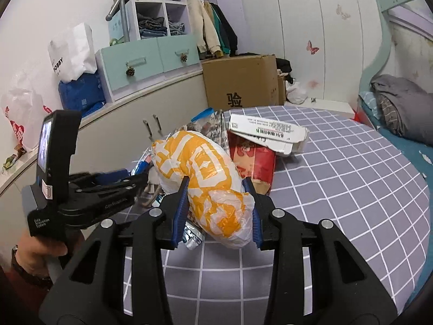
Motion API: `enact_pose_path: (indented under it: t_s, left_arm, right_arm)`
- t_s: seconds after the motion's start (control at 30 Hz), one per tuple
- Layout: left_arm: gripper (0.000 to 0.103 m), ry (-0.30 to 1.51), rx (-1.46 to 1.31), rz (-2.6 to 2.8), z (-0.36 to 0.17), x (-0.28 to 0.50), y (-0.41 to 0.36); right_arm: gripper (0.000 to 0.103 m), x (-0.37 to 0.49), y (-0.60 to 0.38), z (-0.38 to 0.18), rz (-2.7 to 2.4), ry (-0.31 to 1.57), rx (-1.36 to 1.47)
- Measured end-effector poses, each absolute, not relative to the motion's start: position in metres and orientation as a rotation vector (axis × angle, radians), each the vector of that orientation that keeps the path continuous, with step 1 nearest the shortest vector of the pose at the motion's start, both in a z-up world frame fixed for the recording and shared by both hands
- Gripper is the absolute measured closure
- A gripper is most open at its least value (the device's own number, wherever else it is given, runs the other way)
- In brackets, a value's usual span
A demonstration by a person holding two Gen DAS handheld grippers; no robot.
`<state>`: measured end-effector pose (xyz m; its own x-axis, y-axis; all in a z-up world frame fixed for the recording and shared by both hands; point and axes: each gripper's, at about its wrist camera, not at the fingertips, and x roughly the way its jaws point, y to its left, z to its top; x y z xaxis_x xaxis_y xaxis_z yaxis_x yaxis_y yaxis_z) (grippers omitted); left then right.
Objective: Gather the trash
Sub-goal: 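Carry the bag with the right gripper over the blue wastebasket and release it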
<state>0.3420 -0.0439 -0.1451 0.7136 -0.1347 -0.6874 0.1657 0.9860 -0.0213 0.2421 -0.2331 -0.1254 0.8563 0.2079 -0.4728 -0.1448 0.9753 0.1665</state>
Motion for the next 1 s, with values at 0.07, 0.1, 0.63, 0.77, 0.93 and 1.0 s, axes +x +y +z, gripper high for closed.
enact_pose_path:
  t_s: [0.07, 0.1, 0.63, 0.77, 0.93, 1.0]
  left_arm:
    - [0.096, 0.736, 0.013, -0.172, -0.141, 0.338, -0.037]
    - [0.101, 0.717, 0.006, -0.165, -0.139, 0.334, -0.034]
    - [0.102, 0.555, -0.215, -0.063, -0.117, 0.228, 0.085]
    - [0.102, 0.575, -0.266, 0.03, -0.132, 0.204, 0.136]
    - [0.102, 0.671, -0.318, 0.158, -0.174, 0.194, 0.195]
    - [0.102, 0.728, -0.333, 0.197, -0.197, 0.198, 0.214]
  right_arm:
    - [0.065, 0.242, -0.231, -0.124, 0.18, 0.506, 0.122]
    - [0.065, 0.241, -0.229, -0.123, 0.177, 0.502, 0.121]
    - [0.065, 0.218, -0.112, -0.104, 0.347, 0.476, 0.023]
    - [0.065, 0.219, -0.047, -0.117, 0.459, 0.511, -0.021]
    - [0.065, 0.23, 0.038, -0.161, 0.581, 0.617, -0.073]
    - [0.065, 0.237, 0.067, -0.188, 0.604, 0.674, -0.104]
